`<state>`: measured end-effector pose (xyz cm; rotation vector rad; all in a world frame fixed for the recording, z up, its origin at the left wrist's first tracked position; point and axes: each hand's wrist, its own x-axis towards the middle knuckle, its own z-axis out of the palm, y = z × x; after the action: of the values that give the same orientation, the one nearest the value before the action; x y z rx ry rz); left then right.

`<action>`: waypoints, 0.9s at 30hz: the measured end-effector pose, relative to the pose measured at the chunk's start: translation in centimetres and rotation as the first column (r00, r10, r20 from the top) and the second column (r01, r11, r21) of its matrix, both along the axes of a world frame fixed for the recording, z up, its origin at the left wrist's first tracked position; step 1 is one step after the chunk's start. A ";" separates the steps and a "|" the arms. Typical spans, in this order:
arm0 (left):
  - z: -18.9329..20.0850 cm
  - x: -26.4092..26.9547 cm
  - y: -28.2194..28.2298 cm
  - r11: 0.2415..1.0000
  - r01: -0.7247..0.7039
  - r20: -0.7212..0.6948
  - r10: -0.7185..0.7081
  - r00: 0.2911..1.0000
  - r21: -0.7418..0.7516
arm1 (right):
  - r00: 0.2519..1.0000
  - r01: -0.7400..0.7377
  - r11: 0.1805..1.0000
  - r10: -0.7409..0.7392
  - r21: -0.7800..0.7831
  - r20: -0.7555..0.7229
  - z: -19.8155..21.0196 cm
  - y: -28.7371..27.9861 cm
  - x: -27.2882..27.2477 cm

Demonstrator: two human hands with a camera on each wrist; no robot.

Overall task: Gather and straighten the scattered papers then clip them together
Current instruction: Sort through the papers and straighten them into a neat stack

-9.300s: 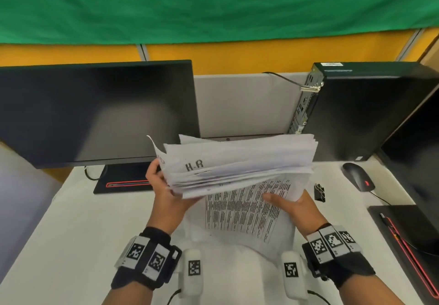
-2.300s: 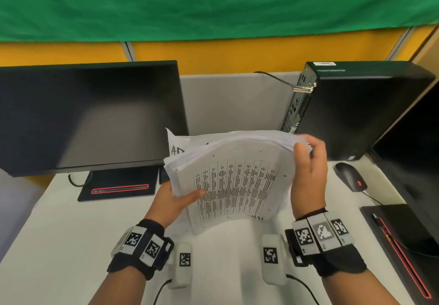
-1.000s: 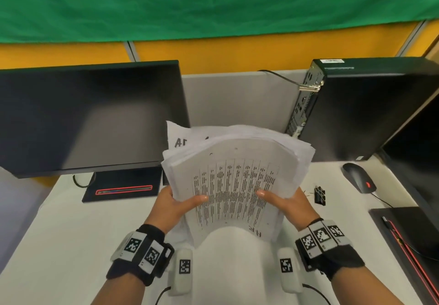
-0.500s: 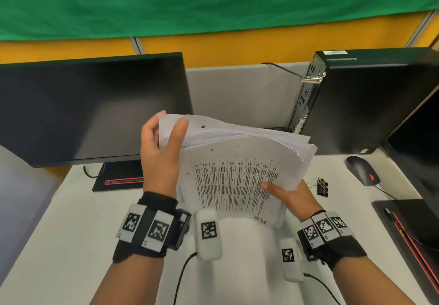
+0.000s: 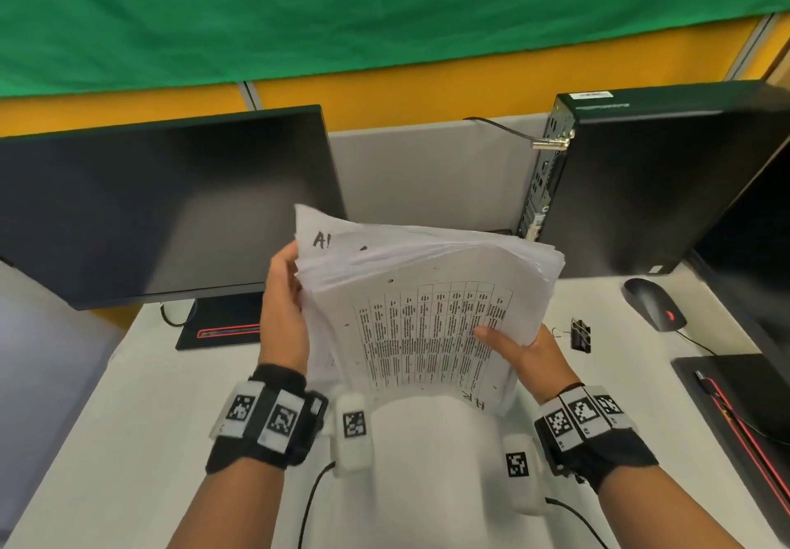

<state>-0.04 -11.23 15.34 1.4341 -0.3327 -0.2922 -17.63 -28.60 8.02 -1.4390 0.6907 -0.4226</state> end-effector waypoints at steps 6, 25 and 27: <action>-9.5 1.4 4.7 0.824 -0.062 0.349 -0.169 0.922 0.563 | 1.000 0.013 1.000 -0.013 0.006 -0.009 0.0 -0.1 0.0; -7.2 4.2 2.2 0.711 0.318 -0.007 -0.402 0.915 0.627 | 0.996 -0.086 0.996 0.086 0.003 0.016 0.7 -0.2 -0.1; -7.1 4.1 1.8 0.666 0.311 -0.042 -0.387 0.921 0.678 | 0.997 -0.077 0.997 0.077 0.006 0.003 0.7 -0.4 0.0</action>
<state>4.11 -9.38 8.25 2.1169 -0.6408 -0.7120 -17.66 -29.02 8.74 -1.4539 0.6313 -0.3619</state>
